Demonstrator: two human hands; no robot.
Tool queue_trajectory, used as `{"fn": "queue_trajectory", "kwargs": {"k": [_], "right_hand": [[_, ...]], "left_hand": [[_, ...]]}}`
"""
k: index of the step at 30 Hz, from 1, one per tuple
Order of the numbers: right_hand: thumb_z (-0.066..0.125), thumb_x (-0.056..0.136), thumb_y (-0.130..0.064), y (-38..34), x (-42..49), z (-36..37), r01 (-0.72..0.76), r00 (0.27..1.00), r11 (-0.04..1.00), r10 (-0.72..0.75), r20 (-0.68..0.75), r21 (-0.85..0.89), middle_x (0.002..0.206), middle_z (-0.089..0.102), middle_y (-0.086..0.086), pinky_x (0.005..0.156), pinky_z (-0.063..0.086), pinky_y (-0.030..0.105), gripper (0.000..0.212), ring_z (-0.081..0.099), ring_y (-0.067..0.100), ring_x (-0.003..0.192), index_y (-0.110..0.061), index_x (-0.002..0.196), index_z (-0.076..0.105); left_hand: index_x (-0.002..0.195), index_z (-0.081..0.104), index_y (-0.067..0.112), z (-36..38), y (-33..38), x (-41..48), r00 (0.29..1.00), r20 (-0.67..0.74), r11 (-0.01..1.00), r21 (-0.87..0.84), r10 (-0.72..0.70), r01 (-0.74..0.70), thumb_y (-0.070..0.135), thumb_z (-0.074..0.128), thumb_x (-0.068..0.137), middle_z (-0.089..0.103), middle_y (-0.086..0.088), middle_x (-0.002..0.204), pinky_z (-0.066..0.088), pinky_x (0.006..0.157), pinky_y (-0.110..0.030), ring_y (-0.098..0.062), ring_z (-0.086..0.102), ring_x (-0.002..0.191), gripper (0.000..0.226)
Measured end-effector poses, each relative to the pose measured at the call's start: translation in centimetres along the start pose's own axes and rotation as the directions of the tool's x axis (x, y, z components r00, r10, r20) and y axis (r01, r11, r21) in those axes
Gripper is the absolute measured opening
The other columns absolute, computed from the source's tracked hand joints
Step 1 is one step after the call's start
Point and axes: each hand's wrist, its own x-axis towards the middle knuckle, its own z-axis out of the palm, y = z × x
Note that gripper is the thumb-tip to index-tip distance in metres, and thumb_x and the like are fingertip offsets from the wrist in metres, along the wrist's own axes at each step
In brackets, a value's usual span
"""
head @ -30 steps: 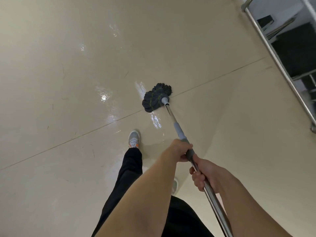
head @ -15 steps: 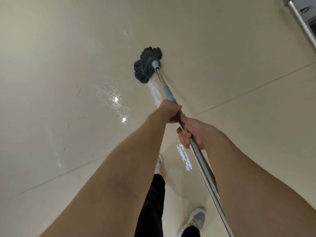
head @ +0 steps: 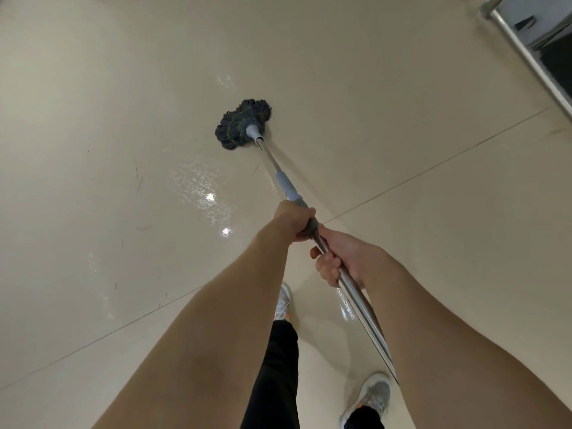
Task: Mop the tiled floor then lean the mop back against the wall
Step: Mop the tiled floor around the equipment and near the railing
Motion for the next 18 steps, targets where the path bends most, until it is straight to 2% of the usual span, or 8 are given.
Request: {"fn": "queue_trajectory", "kwargs": {"k": [4, 9, 11, 14, 16, 18], "right_hand": [[0.055, 0.087, -0.068, 7.6, -2.6, -5.8, -0.006, 1.000, 0.999, 0.005, 0.013, 0.036, 0.053, 0.029, -0.008, 0.030, 0.026, 0.013, 0.056, 0.025, 0.004, 0.032, -0.015, 0.076, 0.046], [0.053, 0.090, -0.066, 20.4, -7.3, -13.9, -0.026, 1.000, 0.988, 0.023, 0.021, 0.152, 0.049, 0.030, -0.007, 0.030, 0.025, 0.013, 0.054, 0.025, 0.004, 0.031, -0.015, 0.074, 0.048], [0.054, 0.091, -0.064, 25.5, -9.9, -17.4, -0.040, 0.999, 0.979, 0.041, 0.001, 0.200, 0.049, 0.031, -0.006, 0.030, 0.025, 0.012, 0.054, 0.026, 0.004, 0.031, -0.014, 0.073, 0.049], [0.054, 0.090, -0.064, 31.8, -13.1, -22.2, -0.061, 0.996, 0.970, 0.076, -0.055, 0.234, 0.050, 0.031, -0.006, 0.032, 0.024, 0.013, 0.054, 0.026, 0.005, 0.031, -0.014, 0.072, 0.050], [0.054, 0.090, -0.065, 34.4, -14.8, -24.3, -0.068, 0.993, 0.962, 0.091, -0.074, 0.266, 0.050, 0.031, -0.006, 0.032, 0.024, 0.013, 0.055, 0.026, 0.005, 0.032, -0.014, 0.069, 0.051], [0.054, 0.090, -0.066, 35.5, -15.9, -25.6, -0.072, 0.990, 0.958, 0.103, -0.098, 0.276, 0.050, 0.031, -0.006, 0.032, 0.025, 0.013, 0.057, 0.027, 0.006, 0.032, -0.014, 0.068, 0.049]], "left_hand": [[0.084, 0.051, 0.004, 6.3, -5.1, -4.6, 0.999, 0.030, 0.997, 0.082, -0.015, 0.013, 0.011, 0.061, 0.096, 0.061, -0.012, 0.071, 0.061, 0.077, -0.045, -0.022, 0.062, 0.059, 0.018], [0.099, 0.053, 0.003, 16.4, -14.2, -10.7, 0.995, 0.097, 0.980, 0.200, -0.023, 0.003, 0.015, 0.063, 0.095, 0.065, -0.013, 0.080, 0.063, 0.070, -0.045, -0.023, 0.065, 0.063, 0.016], [0.104, 0.054, 0.002, 21.1, -17.8, -13.3, 0.989, 0.139, 0.965, 0.261, -0.044, 0.007, 0.017, 0.061, 0.095, 0.065, -0.013, 0.082, 0.063, 0.072, -0.047, -0.024, 0.065, 0.061, 0.019], [0.095, 0.053, 0.004, 27.3, -22.0, -17.0, 0.973, 0.210, 0.952, 0.303, -0.098, 0.031, 0.018, 0.061, 0.095, 0.062, -0.011, 0.077, 0.061, 0.079, -0.049, -0.024, 0.063, 0.059, 0.016], [0.092, 0.054, 0.005, 30.4, -23.6, -18.8, 0.957, 0.257, 0.953, 0.297, -0.137, 0.057, 0.019, 0.064, 0.095, 0.065, -0.011, 0.080, 0.063, 0.073, -0.047, -0.023, 0.065, 0.061, 0.018], [0.103, 0.057, 0.002, 32.3, -24.2, -19.8, 0.948, 0.282, 0.958, 0.281, -0.145, 0.063, 0.020, 0.066, 0.093, 0.070, -0.016, 0.094, 0.063, 0.065, -0.043, -0.026, 0.068, 0.067, 0.023]]}}
